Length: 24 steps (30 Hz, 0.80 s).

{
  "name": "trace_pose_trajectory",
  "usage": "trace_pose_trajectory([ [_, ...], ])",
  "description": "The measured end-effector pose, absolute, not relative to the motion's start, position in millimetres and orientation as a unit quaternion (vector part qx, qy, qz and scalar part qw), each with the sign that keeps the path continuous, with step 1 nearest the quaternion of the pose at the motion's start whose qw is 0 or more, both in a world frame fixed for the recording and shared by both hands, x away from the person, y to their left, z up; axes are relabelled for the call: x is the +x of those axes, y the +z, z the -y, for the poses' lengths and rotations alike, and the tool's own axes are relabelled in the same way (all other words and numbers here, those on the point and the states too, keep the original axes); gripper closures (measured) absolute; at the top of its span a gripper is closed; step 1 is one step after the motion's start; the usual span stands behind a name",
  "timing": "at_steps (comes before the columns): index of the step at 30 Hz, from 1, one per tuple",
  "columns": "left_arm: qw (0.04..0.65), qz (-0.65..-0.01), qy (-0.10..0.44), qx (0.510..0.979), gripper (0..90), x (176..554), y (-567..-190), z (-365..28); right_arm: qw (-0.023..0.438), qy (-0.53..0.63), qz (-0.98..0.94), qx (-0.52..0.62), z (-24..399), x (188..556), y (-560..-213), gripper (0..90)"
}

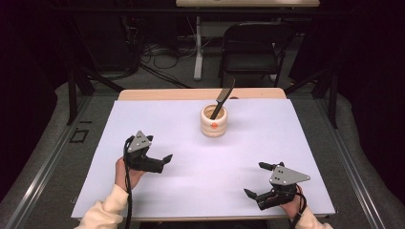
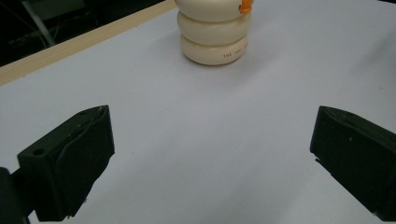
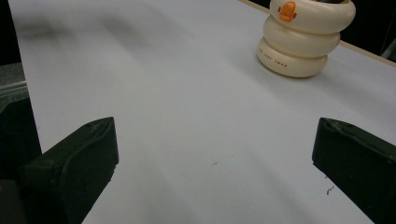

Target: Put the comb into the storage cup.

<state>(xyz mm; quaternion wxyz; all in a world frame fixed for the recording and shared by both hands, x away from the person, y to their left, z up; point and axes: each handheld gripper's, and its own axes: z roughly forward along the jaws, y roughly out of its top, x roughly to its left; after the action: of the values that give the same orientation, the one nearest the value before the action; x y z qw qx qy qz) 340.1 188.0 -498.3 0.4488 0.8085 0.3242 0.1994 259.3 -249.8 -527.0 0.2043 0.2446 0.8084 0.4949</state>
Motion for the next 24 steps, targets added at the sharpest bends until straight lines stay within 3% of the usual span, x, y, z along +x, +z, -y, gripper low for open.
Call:
trace_pose_trajectory([
  [24, 0.445, -0.317, 0.209, 0.811, 0.0, 298.8, -509.0, -195.5, 0.205, 0.493, -0.809, 0.245, 249.3, 259.5, -527.6, 0.0],
])
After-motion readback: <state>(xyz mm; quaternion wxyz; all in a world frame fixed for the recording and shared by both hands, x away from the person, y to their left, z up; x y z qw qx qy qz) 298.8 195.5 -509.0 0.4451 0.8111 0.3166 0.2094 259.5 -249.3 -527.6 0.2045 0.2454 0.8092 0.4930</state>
